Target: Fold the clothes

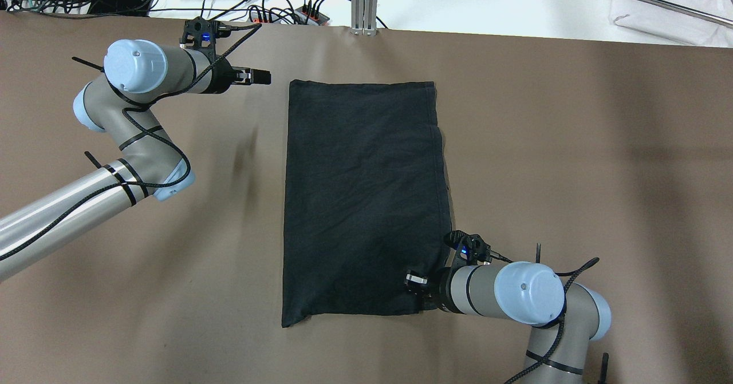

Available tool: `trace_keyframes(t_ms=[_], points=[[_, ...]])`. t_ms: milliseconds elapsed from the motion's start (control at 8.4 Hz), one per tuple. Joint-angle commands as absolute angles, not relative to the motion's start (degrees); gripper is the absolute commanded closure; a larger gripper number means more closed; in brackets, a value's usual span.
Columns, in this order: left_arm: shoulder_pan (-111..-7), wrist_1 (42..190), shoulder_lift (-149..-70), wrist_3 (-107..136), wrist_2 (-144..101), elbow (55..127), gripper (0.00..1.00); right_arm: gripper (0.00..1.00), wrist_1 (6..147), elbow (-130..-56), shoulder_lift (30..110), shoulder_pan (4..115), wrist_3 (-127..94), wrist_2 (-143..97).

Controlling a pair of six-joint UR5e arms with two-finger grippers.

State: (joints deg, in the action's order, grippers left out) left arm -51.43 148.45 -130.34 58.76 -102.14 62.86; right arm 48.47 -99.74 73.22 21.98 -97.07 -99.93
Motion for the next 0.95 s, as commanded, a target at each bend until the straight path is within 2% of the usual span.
trace_keyframes(t_ms=[0, 357, 476, 833], points=[[-51.68, 148.45, -130.26, 59.15, -103.0, 64.58, 0.06, 1.0, 47.81, -100.54, 72.69, 22.06, -98.43, -100.02], [-51.68, 148.36, -129.82, 71.58, -110.9, 70.11, 0.06, 1.0, 47.72, -100.64, 72.6, 22.5, -98.26, -99.93], [-50.46, 148.01, -127.9, 78.16, -110.48, 74.14, 0.06, 1.0, 47.72, -100.72, 72.6, 23.2, -98.09, -99.93], [-44.84, 147.83, -116.24, 86.22, -108.47, 87.14, 0.06, 1.0, 47.9, -103.26, 72.6, 25.74, -97.65, -99.93]])
